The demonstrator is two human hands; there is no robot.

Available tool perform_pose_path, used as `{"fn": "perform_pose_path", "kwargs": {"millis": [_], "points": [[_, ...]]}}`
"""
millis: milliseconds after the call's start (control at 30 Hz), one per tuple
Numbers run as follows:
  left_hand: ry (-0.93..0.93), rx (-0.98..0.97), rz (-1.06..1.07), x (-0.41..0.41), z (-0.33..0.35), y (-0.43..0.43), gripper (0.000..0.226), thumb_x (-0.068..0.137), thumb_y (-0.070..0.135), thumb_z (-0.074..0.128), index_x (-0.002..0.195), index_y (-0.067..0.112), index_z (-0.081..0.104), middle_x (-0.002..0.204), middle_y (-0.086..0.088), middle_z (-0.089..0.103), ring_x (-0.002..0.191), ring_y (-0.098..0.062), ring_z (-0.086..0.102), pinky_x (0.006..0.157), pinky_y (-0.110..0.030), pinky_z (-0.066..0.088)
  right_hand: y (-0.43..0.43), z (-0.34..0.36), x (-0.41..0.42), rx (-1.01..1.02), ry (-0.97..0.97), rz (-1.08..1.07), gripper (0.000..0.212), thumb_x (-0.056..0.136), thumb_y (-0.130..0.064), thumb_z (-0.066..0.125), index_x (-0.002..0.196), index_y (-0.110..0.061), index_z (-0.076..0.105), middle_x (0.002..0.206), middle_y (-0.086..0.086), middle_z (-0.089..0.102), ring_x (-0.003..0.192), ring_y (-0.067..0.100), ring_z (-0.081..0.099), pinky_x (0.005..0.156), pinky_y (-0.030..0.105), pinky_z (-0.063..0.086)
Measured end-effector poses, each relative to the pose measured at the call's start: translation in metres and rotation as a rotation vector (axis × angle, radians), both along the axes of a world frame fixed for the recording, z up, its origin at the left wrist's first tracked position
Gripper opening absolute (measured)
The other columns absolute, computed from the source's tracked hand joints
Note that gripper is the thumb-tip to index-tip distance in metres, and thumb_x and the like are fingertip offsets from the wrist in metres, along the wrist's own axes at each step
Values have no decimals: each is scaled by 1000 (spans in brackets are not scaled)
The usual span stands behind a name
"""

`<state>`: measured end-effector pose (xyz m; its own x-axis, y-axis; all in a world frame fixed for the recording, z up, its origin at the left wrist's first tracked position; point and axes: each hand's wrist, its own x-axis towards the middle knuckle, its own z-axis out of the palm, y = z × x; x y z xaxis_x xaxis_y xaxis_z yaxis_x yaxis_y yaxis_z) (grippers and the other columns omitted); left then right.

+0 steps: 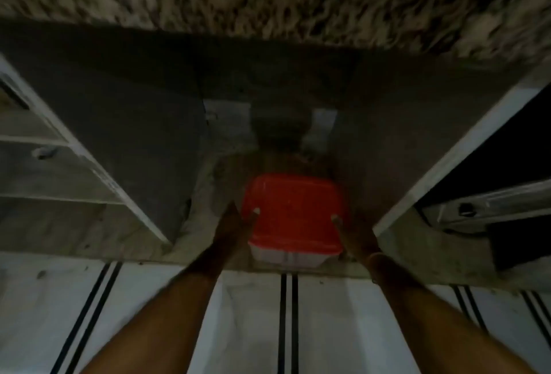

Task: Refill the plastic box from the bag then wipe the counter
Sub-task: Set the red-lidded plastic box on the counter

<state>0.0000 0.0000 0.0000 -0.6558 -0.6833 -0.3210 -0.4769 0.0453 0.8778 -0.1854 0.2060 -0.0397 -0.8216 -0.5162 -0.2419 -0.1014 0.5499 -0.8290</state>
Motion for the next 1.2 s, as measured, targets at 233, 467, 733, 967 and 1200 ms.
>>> {"fn": "perform_pose_path", "kwargs": {"millis": [233,467,733,967,1200], "points": [[-168,193,-38,-22,-59,-36,61,92,41,71,140,6,56,136,-16,63,109,-27,65,85,-30,57,-20,-43,-26,51,-268,-160,64,102,-39,62,154,-7,43,146,19,57,133,38,56,99,41,46],[-126,254,30,33,6,-6,85,76,59,77,140,7,58,134,-14,65,117,-28,65,100,-34,51,7,19,22,-52,-298,-283,73,86,-52,78,145,-15,56,130,1,65,121,30,64,105,39,51],[-187,134,212,125,205,43,69,74,65,74,120,14,70,109,0,72,103,-25,70,91,-30,52,63,223,132,-104,-383,-327,39,85,-41,84,111,-14,72,102,6,79,83,18,77,62,17,60],[-166,139,217,192,422,70,56,79,60,75,111,16,62,101,2,70,85,-12,68,65,-26,54,98,451,201,-102,-313,-248,49,88,-51,77,124,-20,62,110,1,74,91,16,77,63,22,61],[35,14,164,198,592,42,33,88,42,76,80,11,65,73,1,66,59,-4,64,51,-16,45,88,615,202,-173,-120,-234,58,80,-61,77,111,-12,75,100,3,80,84,14,79,63,24,60]]}}
